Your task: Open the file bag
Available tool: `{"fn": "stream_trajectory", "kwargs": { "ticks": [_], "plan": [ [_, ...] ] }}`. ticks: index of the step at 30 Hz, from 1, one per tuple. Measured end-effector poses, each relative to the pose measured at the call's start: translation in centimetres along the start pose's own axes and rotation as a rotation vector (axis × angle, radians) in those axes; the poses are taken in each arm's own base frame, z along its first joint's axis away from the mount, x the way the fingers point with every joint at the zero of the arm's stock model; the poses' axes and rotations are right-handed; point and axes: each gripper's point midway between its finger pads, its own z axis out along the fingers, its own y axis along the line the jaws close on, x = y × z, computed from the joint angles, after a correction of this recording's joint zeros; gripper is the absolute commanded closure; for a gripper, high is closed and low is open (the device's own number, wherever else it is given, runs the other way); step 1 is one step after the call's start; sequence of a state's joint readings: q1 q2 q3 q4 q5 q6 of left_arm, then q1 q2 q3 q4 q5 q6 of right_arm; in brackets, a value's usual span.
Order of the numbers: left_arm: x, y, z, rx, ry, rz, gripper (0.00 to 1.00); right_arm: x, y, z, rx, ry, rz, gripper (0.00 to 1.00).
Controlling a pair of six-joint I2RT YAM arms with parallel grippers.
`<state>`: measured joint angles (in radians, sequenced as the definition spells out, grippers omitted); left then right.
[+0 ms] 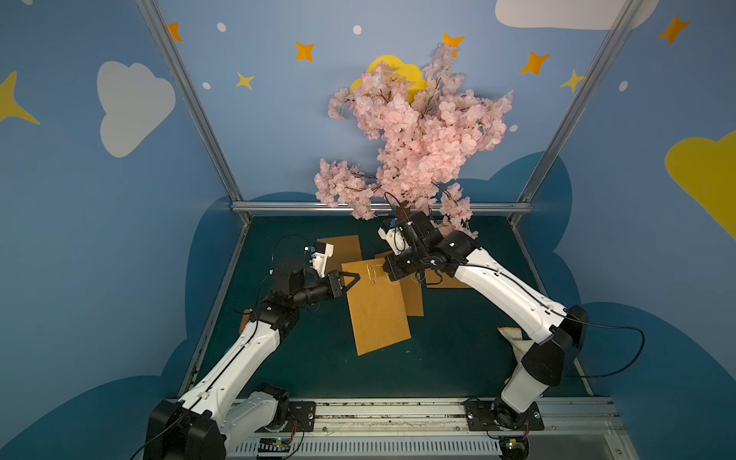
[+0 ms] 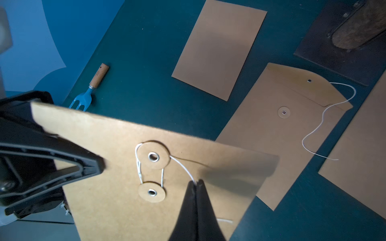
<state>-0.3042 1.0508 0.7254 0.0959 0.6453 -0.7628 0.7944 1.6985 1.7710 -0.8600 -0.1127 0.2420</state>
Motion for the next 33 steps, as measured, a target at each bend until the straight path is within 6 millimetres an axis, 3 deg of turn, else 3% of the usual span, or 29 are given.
{"fn": "stream_trajectory", "kwargs": {
  "ticks": [5,12,23,27,33],
  "plan": [
    [0.3,-0.5,0.0,0.020,0.016,0.012,0.97,-1.6,-0.4,-0.6,0.016,-0.028,-0.011,1.00],
    [0.9,-0.9,0.1,0.038,0.039,0.034,0.98,-2.1,0.0,-0.1,-0.005,-0.023,-0.023,1.00],
    [1.7,1.5,1.6,-0.007,0.086,-0.003,0.97,-2.8,4.7,-0.6,-0.200,-0.062,-0.080,1.00],
    [1.5,2.4,1.9,-0.041,0.076,-0.015,0.97,-2.2,6.4,-1.5,-0.272,-0.070,-0.096,1.00],
    [-1.1,1.6,2.0,-0.057,-0.001,0.007,0.98,0.5,6.9,-2.8,-0.317,-0.062,-0.072,1.00]
  ]
}}
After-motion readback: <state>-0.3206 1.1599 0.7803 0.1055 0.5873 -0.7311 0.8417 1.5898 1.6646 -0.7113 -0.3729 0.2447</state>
